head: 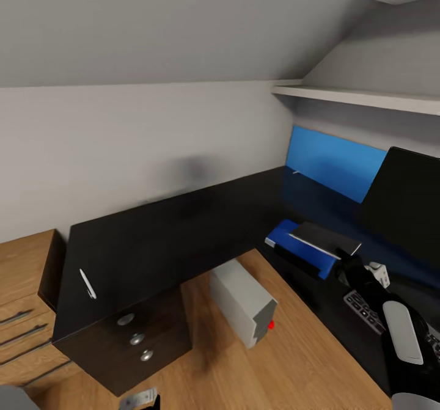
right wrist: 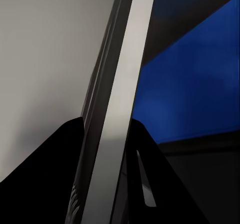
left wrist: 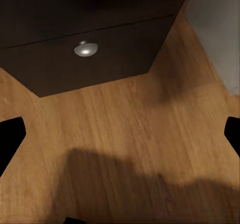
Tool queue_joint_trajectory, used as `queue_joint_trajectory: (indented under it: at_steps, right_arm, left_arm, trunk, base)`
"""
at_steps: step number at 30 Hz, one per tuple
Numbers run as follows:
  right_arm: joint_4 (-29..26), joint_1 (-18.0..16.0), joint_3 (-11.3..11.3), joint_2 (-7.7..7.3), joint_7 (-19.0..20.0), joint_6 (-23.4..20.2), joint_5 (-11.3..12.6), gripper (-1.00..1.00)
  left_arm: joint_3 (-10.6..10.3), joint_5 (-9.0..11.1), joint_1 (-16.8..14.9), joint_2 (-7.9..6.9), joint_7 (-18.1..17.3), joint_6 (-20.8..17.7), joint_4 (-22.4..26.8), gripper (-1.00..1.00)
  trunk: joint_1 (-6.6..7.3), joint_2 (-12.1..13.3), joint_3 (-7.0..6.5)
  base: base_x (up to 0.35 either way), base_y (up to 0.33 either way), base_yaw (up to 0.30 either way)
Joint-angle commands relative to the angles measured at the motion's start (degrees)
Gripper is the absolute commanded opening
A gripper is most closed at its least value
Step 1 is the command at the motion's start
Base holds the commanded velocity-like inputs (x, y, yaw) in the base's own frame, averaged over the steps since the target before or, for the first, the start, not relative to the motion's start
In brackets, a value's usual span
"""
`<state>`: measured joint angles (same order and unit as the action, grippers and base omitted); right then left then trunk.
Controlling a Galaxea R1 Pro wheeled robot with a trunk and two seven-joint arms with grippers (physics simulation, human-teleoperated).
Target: In the bedroom, organize the workspace by keeping the computer under the desk, ensuring the monitor is on the desk, placing the keyboard on the desk next to the monitor, placing the mouse on the desk next to the keyboard, moving the folder from the swivel chair onto the desk next to the mouse, stacking the notebook on top of the folder with the pen on top of the notebook, and positioning the swivel chair next to the desk.
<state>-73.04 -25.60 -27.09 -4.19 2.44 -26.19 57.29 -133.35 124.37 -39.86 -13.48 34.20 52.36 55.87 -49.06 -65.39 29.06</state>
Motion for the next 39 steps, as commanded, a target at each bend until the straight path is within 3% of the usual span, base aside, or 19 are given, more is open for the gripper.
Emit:
queue_joint_trajectory:
  at_steps: [1,18,29,39]
  right_arm:
    - [-0.02,-0.06,-0.14,-0.01,0.17,-0.42,0.10,-1.00]
    - [0.94,-0.05,0.09,-0.05,0.44,-0.39,0.12,-1.00]
    - [2.09,-0.03,0.15,-0.01,0.49,-0.70,0.14,-1.00]
    - [2.19,-0.04,0.43,1.01,0.43,-0.63,-0.10,-1.00]
  left_arm:
    - [-0.20,-0.24,0.13,-0.31,0.31,0.57,0.41,1.00]
    - [-0.34,-0.18,0.49,-0.58,0.25,0.97,0.61,1.00]
    - [-0.34,-0.18,0.49,-0.50,0.26,0.90,0.55,1.00]
    - [-0.34,-0.16,0.49,-0.49,0.25,0.90,0.55,1.00]
  trunk:
    - [0.00,-0.04,0.08]
    - [0.00,-0.04,0.11]
    - [0.00,-0.04,0.11]
    - [0.00,-0.04,0.11]
  base:
    - [0.000,0.000,-0.077]
    - [0.034,0.000,-0.010]
    - [0.177,0.000,0.000]
    - [0.006,0.000,0.000]
